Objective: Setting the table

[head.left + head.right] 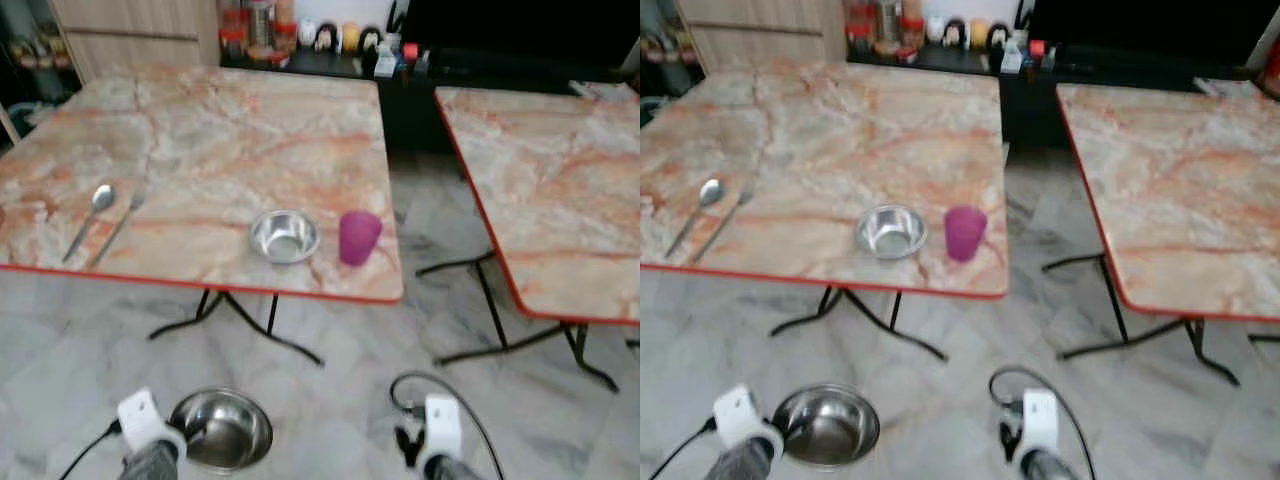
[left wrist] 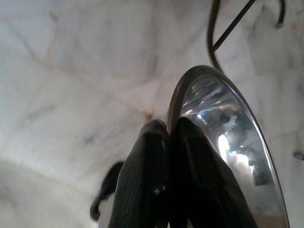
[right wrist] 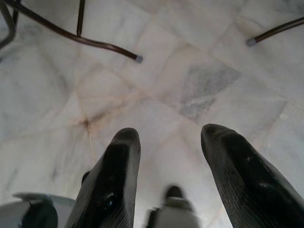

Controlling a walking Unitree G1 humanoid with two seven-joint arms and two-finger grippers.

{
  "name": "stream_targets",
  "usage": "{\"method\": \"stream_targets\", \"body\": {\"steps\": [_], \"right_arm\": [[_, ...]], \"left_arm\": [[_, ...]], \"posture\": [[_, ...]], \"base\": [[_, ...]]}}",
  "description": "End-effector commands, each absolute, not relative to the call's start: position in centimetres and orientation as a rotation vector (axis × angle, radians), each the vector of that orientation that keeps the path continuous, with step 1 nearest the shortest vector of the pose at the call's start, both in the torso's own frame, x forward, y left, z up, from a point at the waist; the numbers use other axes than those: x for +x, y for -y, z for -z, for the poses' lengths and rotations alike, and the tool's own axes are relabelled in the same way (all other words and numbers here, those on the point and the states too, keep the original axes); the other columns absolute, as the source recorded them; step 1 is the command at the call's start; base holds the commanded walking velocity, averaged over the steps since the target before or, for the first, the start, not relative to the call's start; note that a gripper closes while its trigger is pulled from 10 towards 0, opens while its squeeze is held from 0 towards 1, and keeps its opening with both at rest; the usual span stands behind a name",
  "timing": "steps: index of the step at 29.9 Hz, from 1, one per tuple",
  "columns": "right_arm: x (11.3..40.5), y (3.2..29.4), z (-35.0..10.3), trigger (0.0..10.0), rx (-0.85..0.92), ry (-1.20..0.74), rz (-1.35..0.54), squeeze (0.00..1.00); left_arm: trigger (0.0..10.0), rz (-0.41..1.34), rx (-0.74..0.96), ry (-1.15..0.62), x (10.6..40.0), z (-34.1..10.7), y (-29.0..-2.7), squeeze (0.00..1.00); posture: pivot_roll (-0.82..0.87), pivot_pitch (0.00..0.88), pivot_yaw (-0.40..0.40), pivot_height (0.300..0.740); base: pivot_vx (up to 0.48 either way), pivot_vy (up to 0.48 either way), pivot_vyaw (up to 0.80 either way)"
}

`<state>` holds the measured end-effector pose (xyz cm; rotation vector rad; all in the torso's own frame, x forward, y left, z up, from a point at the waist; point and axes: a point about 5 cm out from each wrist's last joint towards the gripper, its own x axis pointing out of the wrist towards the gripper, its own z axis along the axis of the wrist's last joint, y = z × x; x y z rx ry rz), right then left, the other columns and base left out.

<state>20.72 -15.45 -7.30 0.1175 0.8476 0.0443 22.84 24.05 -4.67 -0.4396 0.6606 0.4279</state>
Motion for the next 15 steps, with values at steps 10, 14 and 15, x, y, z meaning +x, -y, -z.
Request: {"method": "stream_targets", "body": {"steps": [10,14,15], "right_arm": [[20.2,16.9,7.5,10.0,0.103,-0.866,-0.003,0.0],[20.2,17.1,7.5,10.0,0.112,-0.863,0.01,0.0],[20.2,17.1,7.5,10.0,0.113,-0.863,0.015,0.0]], "left_arm": [[10.0,-0.358,-0.443,-0.652,23.6,4.6,-22.3,0.0],[10.0,-0.349,-0.44,-0.651,23.7,4.6,-22.0,0.0],[10.0,-0.344,-0.439,-0.65,23.8,4.6,-21.9,0.0]], "posture": [[0.07,0.112,-0.027,0.731],[0.06,0.118,-0.03,0.731],[0.06,0.121,-0.03,0.731]], "base": [[0.248,-0.374,0.0],[0.18,-0.38,0.0],[0.0,-0.382,0.0]]}}
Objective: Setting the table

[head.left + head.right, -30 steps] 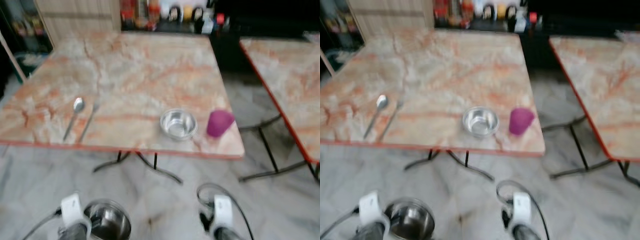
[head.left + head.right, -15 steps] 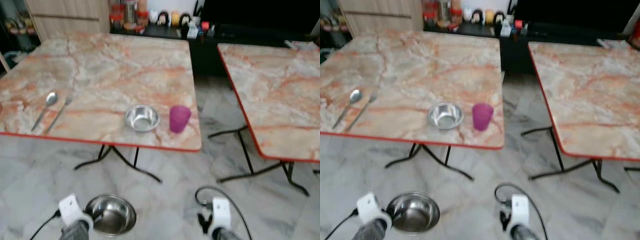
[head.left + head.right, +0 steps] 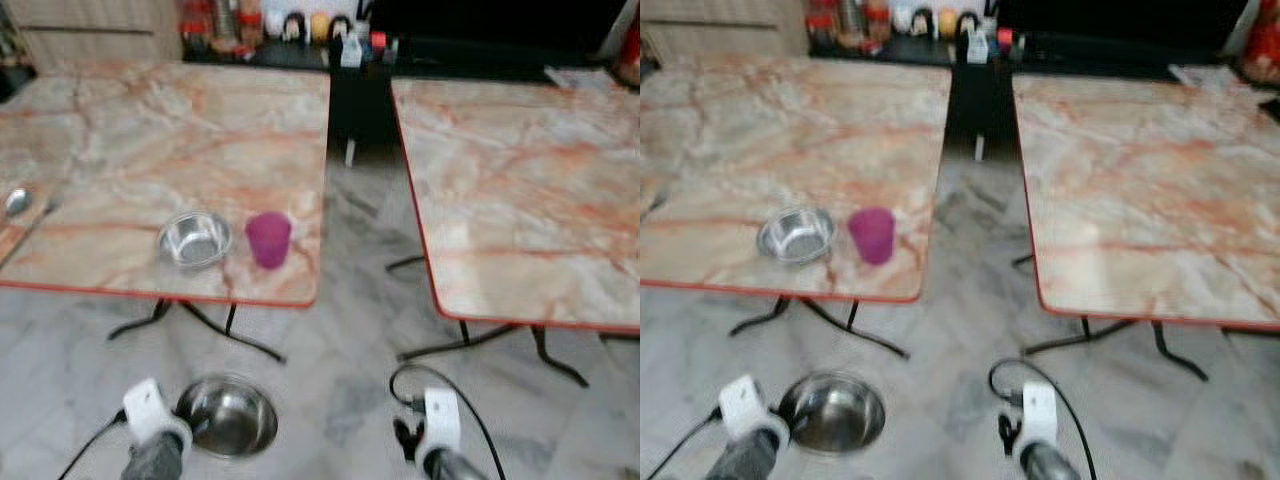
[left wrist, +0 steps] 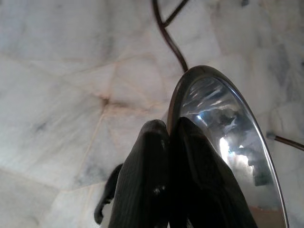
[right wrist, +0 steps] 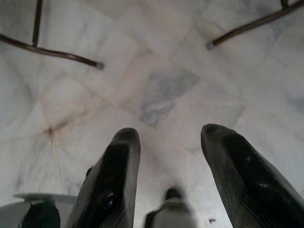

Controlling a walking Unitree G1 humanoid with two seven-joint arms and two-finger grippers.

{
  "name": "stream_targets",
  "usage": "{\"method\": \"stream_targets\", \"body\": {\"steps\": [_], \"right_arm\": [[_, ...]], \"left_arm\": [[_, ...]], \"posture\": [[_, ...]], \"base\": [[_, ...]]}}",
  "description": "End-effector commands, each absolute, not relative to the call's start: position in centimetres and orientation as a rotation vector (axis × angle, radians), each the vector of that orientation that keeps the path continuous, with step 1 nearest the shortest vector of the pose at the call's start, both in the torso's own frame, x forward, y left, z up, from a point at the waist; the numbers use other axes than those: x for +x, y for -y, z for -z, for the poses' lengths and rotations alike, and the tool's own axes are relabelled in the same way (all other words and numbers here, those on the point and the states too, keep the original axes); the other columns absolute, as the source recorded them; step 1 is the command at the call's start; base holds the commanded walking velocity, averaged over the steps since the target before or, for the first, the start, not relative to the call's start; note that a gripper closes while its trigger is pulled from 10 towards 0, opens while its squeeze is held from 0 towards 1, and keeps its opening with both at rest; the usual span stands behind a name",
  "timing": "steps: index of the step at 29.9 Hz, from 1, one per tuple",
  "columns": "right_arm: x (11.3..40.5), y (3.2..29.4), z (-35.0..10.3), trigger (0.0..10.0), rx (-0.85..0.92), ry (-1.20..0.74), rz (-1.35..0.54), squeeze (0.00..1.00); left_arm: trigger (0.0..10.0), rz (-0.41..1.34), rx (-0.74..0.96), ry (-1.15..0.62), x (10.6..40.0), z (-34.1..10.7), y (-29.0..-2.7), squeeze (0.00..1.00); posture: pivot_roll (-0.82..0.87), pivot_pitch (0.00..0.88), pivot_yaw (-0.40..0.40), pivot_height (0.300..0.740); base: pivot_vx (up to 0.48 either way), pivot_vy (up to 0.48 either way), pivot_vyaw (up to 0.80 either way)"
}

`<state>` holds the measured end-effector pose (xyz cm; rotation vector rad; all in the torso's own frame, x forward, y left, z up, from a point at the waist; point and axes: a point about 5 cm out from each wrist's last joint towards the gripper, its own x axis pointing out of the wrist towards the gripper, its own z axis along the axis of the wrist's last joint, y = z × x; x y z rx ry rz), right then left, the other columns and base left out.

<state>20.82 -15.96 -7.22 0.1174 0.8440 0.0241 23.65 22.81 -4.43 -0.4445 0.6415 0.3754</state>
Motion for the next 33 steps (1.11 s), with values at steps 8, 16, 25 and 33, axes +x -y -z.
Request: {"method": "stream_targets", "body": {"steps": [8,16,25,33], "right_arm": [[19.89,17.41,7.7,10.0,0.12,-0.89,0.032,0.0],[20.05,17.24,7.6,10.0,0.124,-0.875,0.026,0.0],[20.09,16.9,7.56,10.0,0.128,-0.867,-0.02,0.0],[19.93,17.05,7.65,10.0,0.144,-0.872,0.006,0.0]], "left_arm": [[10.0,-0.348,-0.435,-0.642,23.85,4.45,-22.1,0.0],[10.0,-0.362,-0.433,-0.633,23.95,4.3,-22.45,0.0],[10.0,-0.36,-0.414,-0.646,23.95,4.33,-22.4,0.0],[10.0,-0.362,-0.408,-0.651,23.85,4.42,-22.36,0.0]], "posture": [[0.06,0.128,-0.03,0.731],[0.06,0.13,-0.031,0.731],[0.06,0.129,-0.029,0.731],[0.06,0.129,-0.03,0.731]], "base": [[0.0,-0.395,-0.35],[0.0,-0.398,-0.17],[0.135,-0.381,0.17],[0.25,-0.378,0.48]]}}
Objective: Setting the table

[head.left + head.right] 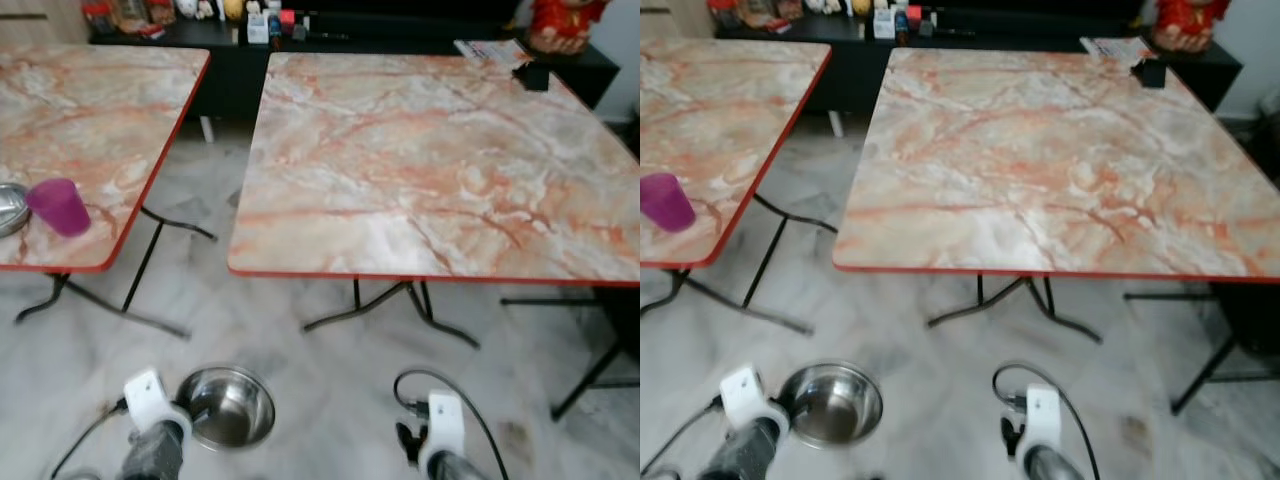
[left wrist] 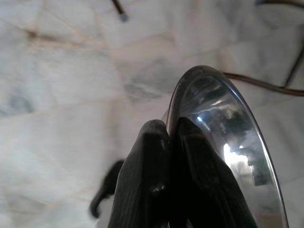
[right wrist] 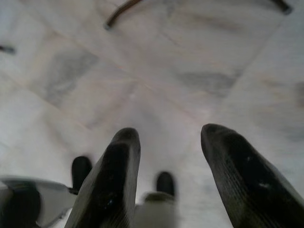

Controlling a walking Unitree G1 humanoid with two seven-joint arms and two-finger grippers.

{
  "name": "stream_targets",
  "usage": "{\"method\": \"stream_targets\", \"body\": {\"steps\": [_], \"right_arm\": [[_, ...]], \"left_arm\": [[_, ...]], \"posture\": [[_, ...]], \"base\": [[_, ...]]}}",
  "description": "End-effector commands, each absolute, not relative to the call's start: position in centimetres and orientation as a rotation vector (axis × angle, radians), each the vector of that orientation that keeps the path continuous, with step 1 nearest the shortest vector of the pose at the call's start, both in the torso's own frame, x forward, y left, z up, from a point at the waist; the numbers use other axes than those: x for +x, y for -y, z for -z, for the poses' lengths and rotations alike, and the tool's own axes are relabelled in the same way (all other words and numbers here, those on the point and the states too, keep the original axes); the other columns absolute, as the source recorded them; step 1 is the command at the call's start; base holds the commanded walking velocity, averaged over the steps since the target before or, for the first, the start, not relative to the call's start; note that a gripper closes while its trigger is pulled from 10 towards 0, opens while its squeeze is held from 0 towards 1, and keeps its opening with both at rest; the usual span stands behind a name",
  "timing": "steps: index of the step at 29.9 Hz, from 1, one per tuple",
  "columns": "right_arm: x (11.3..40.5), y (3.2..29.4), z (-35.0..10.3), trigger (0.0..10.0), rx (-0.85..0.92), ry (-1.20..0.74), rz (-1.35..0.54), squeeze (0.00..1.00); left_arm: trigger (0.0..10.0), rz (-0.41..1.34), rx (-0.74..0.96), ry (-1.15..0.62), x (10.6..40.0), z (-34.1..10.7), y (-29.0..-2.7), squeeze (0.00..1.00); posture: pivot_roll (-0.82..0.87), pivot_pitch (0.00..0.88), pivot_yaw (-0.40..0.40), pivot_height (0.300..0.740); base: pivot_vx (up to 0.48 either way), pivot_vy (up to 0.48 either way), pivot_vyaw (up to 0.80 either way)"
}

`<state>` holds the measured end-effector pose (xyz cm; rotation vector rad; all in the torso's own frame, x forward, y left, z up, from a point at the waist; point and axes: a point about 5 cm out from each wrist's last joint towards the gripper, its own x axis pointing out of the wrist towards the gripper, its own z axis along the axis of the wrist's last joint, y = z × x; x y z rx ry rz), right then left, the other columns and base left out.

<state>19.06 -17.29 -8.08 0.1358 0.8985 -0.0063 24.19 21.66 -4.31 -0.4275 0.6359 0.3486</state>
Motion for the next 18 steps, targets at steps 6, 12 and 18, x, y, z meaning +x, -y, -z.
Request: {"method": "stream_targets", "body": {"steps": [6,12,18], "right_arm": [[20.05,17.13,7.57,10.0,0.129,-0.866,-0.003,0.0],[19.98,17.34,7.59,10.0,0.134,-0.868,0.012,0.0],[19.82,17.55,7.72,10.0,0.149,-0.888,0.046,0.0]], "left_arm": [[10.0,-0.359,-0.405,-0.655,23.77,4.49,-22.28,0.0],[10.0,-0.349,-0.407,-0.655,23.79,4.51,-22.12,0.0],[10.0,-0.341,-0.401,-0.658,23.59,4.62,-22.18,0.0]], "posture": [[0.06,0.126,-0.031,0.731],[0.06,0.128,-0.037,0.731],[0.06,0.132,-0.037,0.731]], "base": [[0.259,-0.376,0.0],[0.262,-0.374,0.0],[0.251,-0.377,0.0]]}}
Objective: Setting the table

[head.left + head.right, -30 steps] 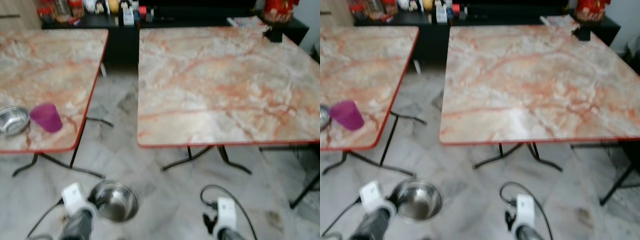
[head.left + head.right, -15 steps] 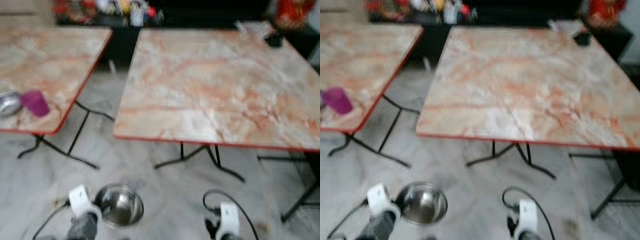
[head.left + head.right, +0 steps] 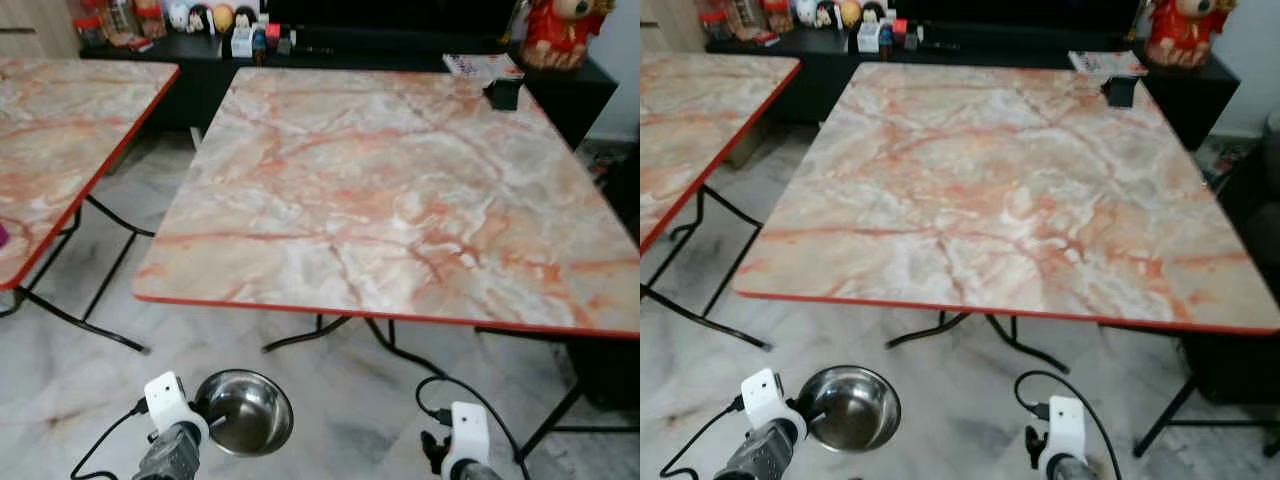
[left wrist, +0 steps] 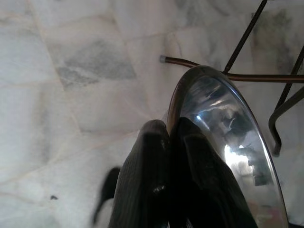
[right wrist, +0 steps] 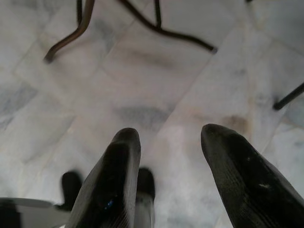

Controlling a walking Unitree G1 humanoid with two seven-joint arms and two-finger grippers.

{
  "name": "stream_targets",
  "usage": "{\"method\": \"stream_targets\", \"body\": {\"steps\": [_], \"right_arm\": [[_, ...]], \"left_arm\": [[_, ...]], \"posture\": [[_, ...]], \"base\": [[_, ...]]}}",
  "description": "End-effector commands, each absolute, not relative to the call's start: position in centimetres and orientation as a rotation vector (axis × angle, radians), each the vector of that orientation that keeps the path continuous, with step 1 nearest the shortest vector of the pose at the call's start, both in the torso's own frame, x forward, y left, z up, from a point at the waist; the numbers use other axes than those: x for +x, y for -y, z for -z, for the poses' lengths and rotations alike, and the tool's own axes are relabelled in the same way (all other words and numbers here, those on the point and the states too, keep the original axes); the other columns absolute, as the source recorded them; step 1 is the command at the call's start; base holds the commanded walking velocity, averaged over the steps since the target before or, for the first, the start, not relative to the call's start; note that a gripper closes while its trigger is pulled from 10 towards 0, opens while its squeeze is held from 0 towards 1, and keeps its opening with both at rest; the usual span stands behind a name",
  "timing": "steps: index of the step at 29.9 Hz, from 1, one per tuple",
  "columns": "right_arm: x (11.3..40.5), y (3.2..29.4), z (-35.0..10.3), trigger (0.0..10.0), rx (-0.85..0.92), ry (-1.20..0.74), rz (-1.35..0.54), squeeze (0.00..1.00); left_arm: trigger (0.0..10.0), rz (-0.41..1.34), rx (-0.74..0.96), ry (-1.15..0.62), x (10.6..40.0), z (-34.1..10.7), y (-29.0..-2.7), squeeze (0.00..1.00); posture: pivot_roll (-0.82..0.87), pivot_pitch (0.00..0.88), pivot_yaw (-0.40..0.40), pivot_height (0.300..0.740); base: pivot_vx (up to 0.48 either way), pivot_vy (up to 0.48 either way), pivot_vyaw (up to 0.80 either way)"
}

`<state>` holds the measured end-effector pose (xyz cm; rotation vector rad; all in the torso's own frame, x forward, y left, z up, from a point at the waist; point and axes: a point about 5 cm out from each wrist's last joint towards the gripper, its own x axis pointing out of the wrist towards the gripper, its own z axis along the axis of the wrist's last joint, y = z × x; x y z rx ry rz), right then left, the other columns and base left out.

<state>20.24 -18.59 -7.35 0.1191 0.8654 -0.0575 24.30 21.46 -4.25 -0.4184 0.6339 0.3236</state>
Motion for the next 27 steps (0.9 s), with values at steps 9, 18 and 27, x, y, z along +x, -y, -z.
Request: {"method": "stream_targets", "body": {"steps": [9,18,27], "right_arm": [[19.91,17.47,7.64,10.0,0.143,-0.873,0.035,0.0],[19.86,17.26,7.71,10.0,0.156,-0.887,0.027,0.0],[19.97,16.78,7.67,10.0,0.151,-0.883,-0.01,0.0]], "left_arm": [[10.0,-0.355,-0.394,-0.659,23.42,4.63,-22.6,0.0],[10.0,-0.351,-0.384,-0.661,23.39,4.63,-22.68,0.0],[10.0,-0.386,-0.358,-0.688,22.77,4.95,-23.18,0.0]], "posture": [[0.06,0.132,-0.036,0.731],[0.06,0.11,-0.033,0.731],[0.07,0.087,-0.034,0.731]], "base": [[0.249,-0.379,-0.24],[0.247,-0.379,-0.05],[0.081,-0.165,-0.15]]}}
